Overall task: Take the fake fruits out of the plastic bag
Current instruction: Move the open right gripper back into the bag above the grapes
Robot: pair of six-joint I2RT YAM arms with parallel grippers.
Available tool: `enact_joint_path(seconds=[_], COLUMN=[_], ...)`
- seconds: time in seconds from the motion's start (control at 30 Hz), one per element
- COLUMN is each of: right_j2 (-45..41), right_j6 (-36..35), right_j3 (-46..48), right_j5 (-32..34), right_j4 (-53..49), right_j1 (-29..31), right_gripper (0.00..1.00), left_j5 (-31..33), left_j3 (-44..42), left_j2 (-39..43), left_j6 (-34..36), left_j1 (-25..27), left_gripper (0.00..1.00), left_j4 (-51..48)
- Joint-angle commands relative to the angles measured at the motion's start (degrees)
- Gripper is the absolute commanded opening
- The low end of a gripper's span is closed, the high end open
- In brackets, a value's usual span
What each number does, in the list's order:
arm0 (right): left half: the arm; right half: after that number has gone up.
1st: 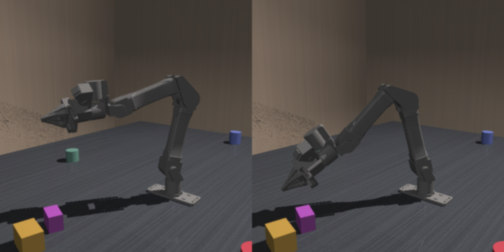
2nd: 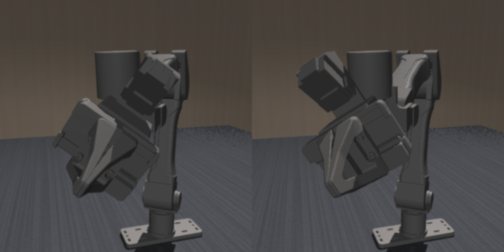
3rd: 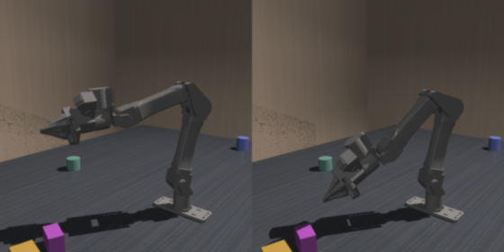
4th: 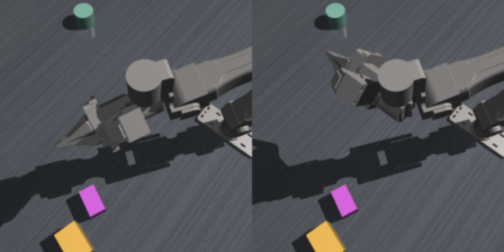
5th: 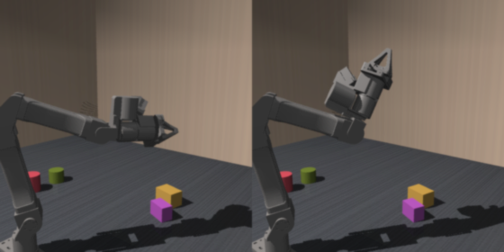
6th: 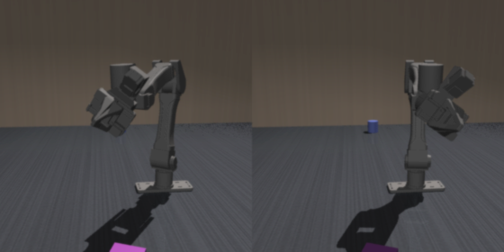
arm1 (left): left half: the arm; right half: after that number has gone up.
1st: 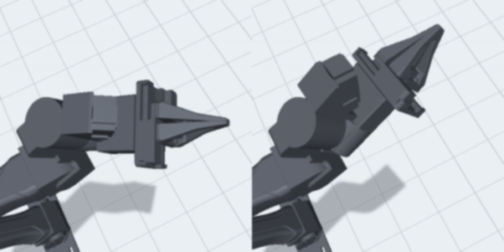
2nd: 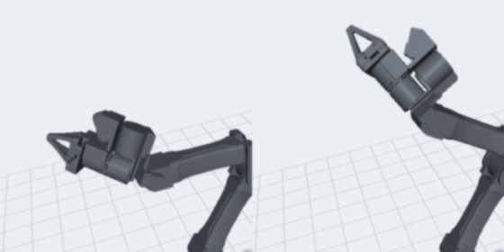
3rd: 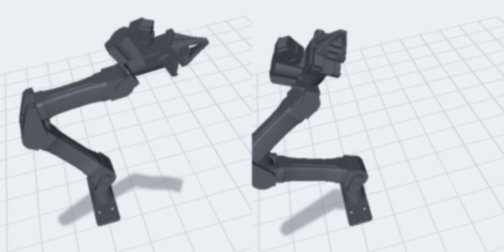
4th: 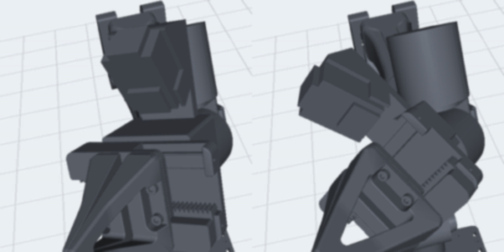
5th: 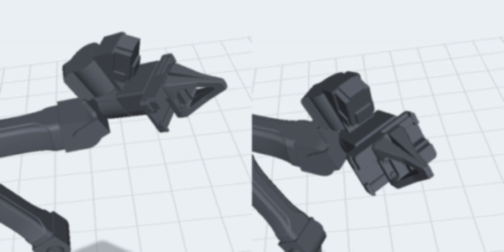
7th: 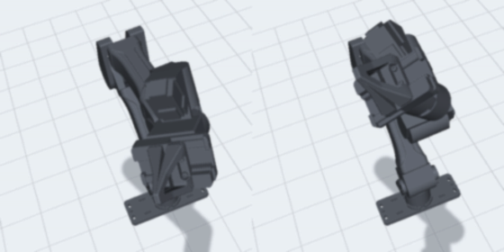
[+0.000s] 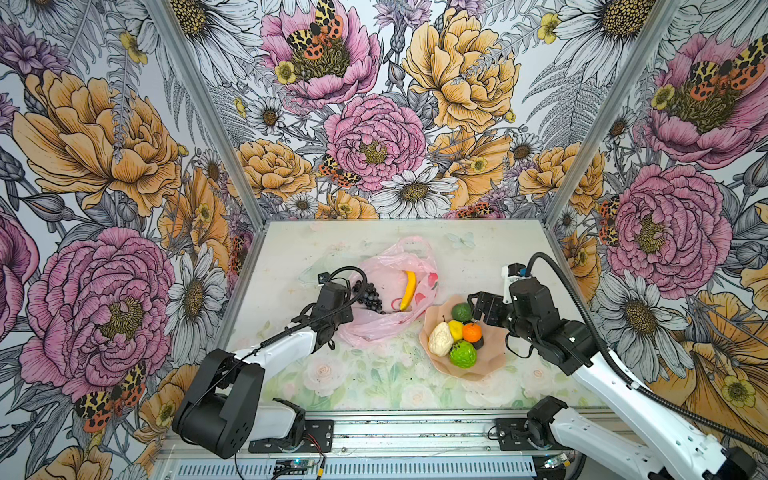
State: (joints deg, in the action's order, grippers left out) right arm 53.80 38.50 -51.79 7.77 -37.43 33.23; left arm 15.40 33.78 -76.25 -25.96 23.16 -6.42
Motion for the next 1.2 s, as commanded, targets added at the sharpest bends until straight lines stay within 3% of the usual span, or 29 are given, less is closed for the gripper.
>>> enact_joint_path(seconds=[0.0, 0.13, 0.3, 0.53, 0.8, 1.17], right_j2=[8.68, 20.72, 37.38, 55.65, 66.77, 73.87], right_j6=[-5.09, -6.06, -7.53, -10.06, -13.30, -16.78], right_j3=[-6.64, -13.38, -23.42, -36.32, -45.18, -49.85], right_j5=[4.71, -0.12, -3.76, -8.20, -9.92, -8.68], right_j4=[1.54, 5.54, 7.94, 8.84, 9.82, 9.83], right_j1=[5.24, 7.87, 11.10, 13.60, 14.57, 14.78], right_gripper=[0.90, 0.88, 0.89, 0.90, 0.94, 0.95], left_j5=[1.35, -2.05, -11.72, -15.40, -15.05, -13.25], left_j3=[1.38, 1.00, -0.25, 0.14, -0.56, -0.56], left_j2=[-0.06, 0.08, -1.37, -2.59, -2.85, -2.85], left_j6=[1.40, 0.44, -2.41, -2.87, -4.10, -4.33], left_j1=[0.64, -0.29, -1.98, -3.19, -4.46, -4.62], left_gripper=[0.00, 0.00, 0.00, 0.00, 0.00, 0.00], left_j4=[-0.79, -0.22, 2.42, 2.68, 3.39, 3.19])
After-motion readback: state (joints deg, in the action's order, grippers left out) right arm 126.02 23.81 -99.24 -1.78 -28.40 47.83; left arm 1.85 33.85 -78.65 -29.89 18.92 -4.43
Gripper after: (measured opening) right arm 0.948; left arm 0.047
